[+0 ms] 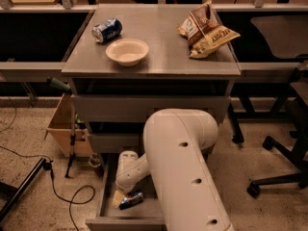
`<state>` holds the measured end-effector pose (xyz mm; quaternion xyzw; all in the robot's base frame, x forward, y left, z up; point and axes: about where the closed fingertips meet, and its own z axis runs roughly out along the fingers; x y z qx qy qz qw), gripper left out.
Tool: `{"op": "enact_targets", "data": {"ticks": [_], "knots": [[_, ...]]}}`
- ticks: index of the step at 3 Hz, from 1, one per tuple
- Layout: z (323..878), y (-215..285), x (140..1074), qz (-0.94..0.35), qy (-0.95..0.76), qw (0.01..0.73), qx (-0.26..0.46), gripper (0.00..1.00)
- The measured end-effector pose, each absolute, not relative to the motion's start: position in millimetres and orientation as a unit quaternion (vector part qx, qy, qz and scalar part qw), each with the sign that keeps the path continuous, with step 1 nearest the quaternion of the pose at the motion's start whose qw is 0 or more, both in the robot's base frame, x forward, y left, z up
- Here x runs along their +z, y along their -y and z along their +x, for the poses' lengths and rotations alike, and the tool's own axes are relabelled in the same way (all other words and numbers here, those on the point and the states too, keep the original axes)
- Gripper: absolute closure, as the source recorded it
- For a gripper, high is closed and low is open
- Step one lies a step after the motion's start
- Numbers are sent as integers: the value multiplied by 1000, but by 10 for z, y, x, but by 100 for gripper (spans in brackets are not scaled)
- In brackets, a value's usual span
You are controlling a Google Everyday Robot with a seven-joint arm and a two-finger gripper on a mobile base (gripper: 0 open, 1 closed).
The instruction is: Pick redbull can from bottom drawer and place on counter
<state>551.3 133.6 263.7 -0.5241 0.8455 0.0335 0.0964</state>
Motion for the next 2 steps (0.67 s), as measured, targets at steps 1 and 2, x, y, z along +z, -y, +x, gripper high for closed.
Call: {"op": "enact_targets", "data": {"ticks": [1, 2], "knots": [[5546, -1378, 2376, -579, -811, 86, 18, 0], [5547, -1378, 2376, -579, -811, 86, 18, 0]]}}
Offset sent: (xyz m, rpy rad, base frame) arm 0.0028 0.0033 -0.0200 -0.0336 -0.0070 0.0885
